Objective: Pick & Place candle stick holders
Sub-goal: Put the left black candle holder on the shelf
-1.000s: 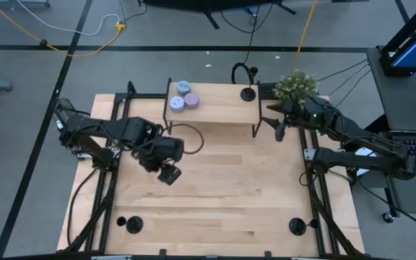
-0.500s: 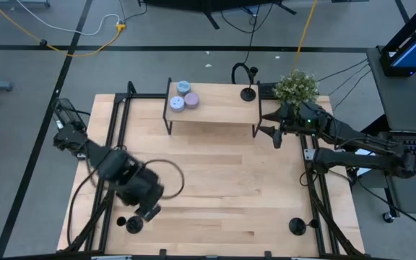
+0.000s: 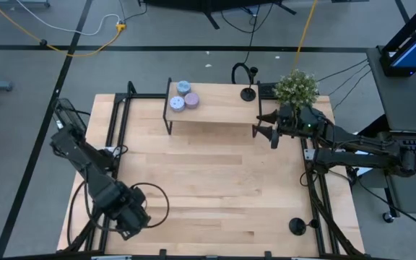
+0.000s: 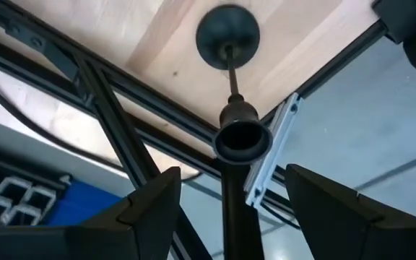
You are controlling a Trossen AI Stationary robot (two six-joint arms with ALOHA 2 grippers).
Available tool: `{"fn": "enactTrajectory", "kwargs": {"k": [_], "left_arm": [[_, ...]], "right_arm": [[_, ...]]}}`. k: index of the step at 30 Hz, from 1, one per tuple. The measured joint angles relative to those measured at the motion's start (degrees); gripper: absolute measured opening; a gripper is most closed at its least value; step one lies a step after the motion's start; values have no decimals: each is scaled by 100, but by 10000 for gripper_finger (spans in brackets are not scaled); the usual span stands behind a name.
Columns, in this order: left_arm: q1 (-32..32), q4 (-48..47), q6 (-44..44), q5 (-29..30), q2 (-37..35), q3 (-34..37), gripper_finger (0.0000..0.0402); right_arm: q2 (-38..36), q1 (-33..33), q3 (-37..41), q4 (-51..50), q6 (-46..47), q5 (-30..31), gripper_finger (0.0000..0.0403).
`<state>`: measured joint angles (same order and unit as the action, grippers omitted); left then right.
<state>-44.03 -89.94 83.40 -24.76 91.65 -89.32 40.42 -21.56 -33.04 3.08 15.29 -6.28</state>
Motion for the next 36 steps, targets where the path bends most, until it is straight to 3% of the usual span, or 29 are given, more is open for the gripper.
{"fn": "enactTrajectory", "kwargs": {"k": [11, 18, 29, 36], "left_arm": [[-38, -6, -238, 579, -106, 101, 253], [-38, -13, -293, 58, -106, 465, 253], [-79, 1, -314, 531, -106, 522, 253], [-108, 226, -571, 295, -104, 975, 252]], "right_arm": [[0, -2, 0, 58, 123, 0, 238], [0, -2, 0, 58, 123, 0, 238], [2, -2, 0, 55, 123, 9, 238], [0, -2, 0, 55, 123, 15, 238]]}}
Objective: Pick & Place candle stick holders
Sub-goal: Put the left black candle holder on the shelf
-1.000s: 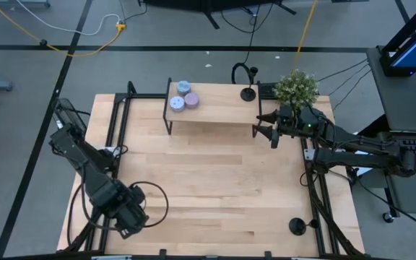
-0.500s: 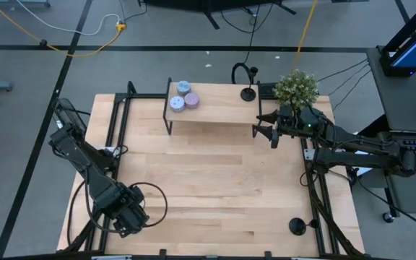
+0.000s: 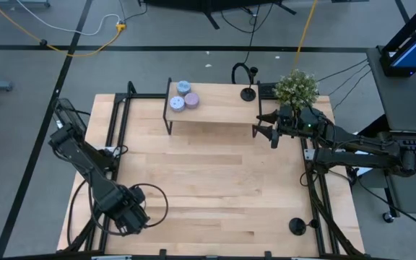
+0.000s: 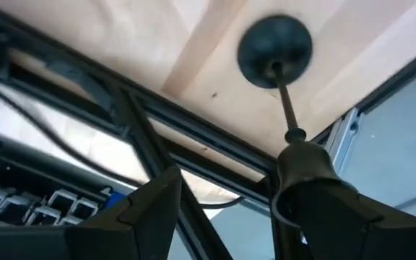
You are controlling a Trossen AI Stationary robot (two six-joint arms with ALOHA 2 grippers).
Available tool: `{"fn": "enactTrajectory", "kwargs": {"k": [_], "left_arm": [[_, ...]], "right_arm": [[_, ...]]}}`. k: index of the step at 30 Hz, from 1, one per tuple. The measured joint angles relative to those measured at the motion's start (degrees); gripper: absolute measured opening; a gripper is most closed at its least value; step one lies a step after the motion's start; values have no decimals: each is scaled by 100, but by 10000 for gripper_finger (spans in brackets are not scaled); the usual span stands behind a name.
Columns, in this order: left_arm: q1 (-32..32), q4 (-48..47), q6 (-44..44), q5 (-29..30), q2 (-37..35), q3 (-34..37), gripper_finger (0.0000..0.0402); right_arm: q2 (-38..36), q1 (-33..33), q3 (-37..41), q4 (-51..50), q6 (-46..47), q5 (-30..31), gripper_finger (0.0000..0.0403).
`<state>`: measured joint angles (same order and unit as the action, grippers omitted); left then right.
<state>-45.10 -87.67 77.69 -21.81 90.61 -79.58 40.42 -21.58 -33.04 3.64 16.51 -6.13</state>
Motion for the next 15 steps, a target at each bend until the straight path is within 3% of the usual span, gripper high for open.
{"fn": "enactTrajectory", "kwargs": {"k": [3, 6, 13, 15], "left_arm": [[-2, 346, -191, -211, -7, 199, 242], [17, 788, -267, -372, -31, 380, 206], [32, 1298, -263, -258, -20, 462, 40], [59, 1307, -253, -169, -24, 458, 19]], "right_arm": [[0, 0, 0, -2, 0, 0, 238], [1, 0, 0, -3, -1, 0, 238], [2, 0, 0, 0, 0, 2, 238], [2, 0, 0, 18, 0, 2, 238]]}}
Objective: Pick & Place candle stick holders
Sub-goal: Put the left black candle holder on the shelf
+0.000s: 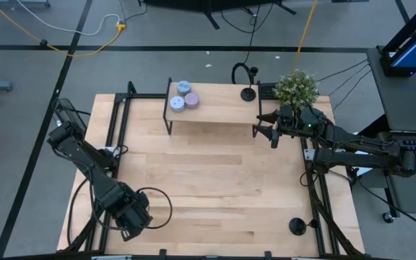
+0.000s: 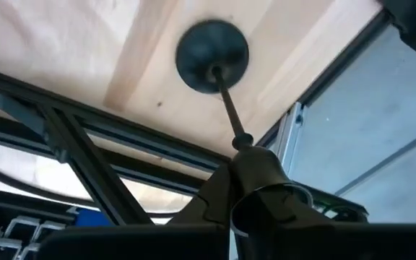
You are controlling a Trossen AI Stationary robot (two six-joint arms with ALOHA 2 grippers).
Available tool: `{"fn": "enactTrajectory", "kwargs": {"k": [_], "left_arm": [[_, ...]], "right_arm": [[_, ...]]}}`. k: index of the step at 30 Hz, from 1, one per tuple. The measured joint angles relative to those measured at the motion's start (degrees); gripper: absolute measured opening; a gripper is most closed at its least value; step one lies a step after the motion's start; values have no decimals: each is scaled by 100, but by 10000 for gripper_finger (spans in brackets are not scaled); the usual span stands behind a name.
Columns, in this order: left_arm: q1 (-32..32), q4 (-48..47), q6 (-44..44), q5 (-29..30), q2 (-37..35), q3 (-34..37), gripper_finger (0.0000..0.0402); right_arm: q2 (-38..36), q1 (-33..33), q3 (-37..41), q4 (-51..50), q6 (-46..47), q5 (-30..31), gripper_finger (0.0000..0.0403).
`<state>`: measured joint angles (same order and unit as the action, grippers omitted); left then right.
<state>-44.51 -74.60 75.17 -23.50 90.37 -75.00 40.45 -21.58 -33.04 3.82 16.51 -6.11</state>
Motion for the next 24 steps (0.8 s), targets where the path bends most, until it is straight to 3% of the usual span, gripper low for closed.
{"fn": "enactTrajectory", "kwargs": {"k": [7, 10, 14, 20, 24], "left_arm": [[234, -52, -405, 333, -81, -146, 14], [524, -182, -694, 932, -234, -216, 12], [1095, -399, -1155, 2058, -563, -407, 11], [2190, -362, -2185, 2823, -879, -897, 11], [2807, -124, -3017, 3012, -805, -1485, 11]], "right_arm": [[2, 0, 0, 501, 0, 0, 238], [0, 0, 0, 725, 0, 0, 238], [0, 0, 0, 834, 0, -2, 238], [2, -2, 0, 710, -2, -11, 238], [7, -2, 0, 714, 3, -6, 238]]}}
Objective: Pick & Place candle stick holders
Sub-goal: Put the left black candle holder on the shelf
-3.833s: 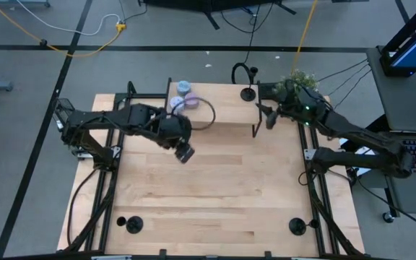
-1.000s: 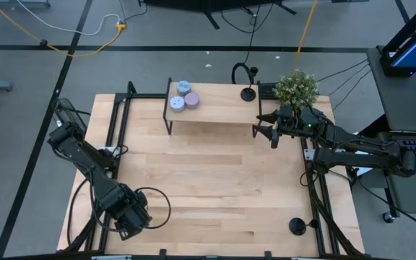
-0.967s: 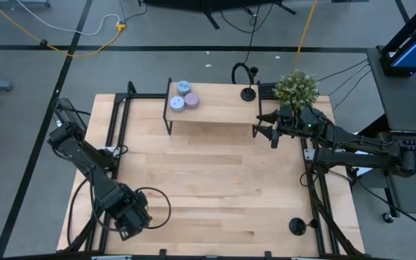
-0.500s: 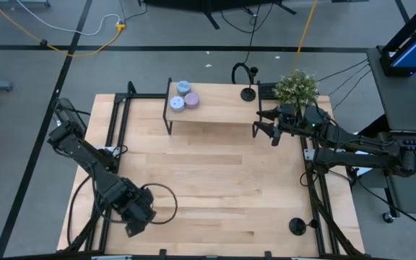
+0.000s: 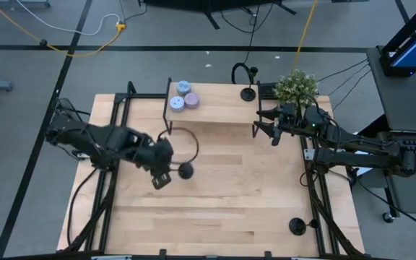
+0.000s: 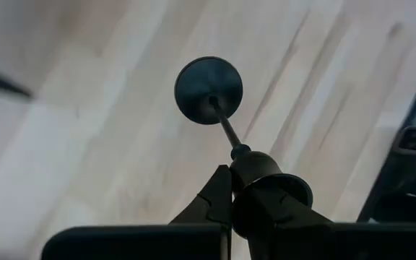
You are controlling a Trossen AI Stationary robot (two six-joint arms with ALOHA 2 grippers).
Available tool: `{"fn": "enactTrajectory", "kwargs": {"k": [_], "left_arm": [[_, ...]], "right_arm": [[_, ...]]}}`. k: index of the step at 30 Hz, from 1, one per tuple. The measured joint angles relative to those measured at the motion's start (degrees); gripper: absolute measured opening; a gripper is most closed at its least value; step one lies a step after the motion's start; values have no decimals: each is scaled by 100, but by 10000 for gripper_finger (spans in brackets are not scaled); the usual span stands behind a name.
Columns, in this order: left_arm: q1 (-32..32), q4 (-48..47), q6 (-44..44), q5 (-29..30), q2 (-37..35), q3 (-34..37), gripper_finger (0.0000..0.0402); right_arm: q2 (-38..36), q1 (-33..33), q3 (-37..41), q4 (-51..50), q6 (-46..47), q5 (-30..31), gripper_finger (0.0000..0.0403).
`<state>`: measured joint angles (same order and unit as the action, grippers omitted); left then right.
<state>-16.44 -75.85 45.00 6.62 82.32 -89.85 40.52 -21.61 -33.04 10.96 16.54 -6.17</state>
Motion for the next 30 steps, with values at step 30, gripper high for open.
{"fn": "enactTrajectory", "kwargs": {"k": [30], "left_arm": [[2015, 1598, -2388, -1064, 2434, -2712, 11]], "right_arm": [[2596, 1196, -2487, -2364, -2632, -938, 238]]}}
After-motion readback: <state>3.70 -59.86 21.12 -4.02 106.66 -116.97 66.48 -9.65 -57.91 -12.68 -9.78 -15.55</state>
